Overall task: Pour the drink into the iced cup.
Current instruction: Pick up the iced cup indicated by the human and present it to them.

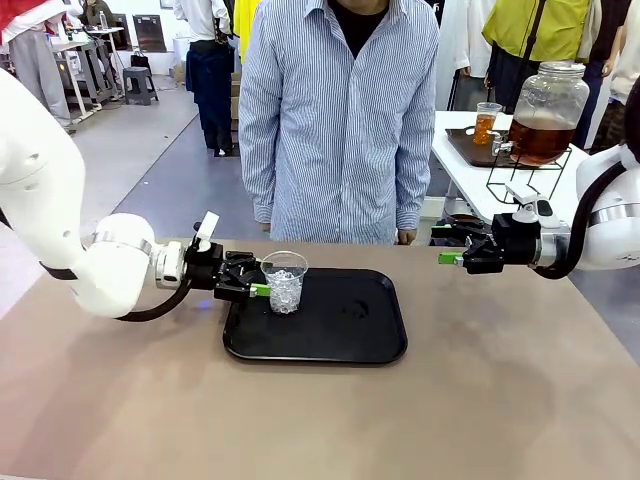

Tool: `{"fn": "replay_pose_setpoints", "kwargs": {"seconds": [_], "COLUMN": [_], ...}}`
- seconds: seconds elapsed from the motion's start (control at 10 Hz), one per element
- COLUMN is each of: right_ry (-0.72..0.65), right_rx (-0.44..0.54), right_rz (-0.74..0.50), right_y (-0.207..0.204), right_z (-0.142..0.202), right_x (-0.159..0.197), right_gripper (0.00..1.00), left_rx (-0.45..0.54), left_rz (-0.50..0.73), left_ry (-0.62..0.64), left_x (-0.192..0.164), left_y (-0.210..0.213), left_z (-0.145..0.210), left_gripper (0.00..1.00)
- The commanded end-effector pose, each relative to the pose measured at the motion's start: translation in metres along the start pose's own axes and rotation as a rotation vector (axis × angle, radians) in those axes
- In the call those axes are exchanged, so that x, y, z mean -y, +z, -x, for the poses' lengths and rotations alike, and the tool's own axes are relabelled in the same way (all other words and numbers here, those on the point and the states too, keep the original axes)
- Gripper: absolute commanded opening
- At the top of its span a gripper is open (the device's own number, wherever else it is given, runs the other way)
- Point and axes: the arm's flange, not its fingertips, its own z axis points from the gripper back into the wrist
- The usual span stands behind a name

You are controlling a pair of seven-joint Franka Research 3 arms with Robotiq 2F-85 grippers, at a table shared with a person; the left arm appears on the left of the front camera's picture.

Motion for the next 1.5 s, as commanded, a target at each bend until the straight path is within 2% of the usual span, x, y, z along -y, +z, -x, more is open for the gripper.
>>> {"fn": "replay_pose_setpoints", "kwargs": {"seconds": [0.0,1.4], "right_ry": [-0.003,-0.003], "right_rx": [-0.003,-0.003], "right_rz": [-0.007,-0.007], "right_y": [-0.002,-0.002], "right_z": [-0.004,-0.004], "right_x": [0.001,0.001], "right_gripper": [1.0,1.0], "left_rx": [0.006,0.03], "left_rz": [0.01,0.007], "left_ry": [-0.002,-0.018], "left_x": [0.001,0.012], "left_y": [-0.003,-0.033], "left_z": [0.002,-0.005], "left_gripper": [1.0,1.0]}}
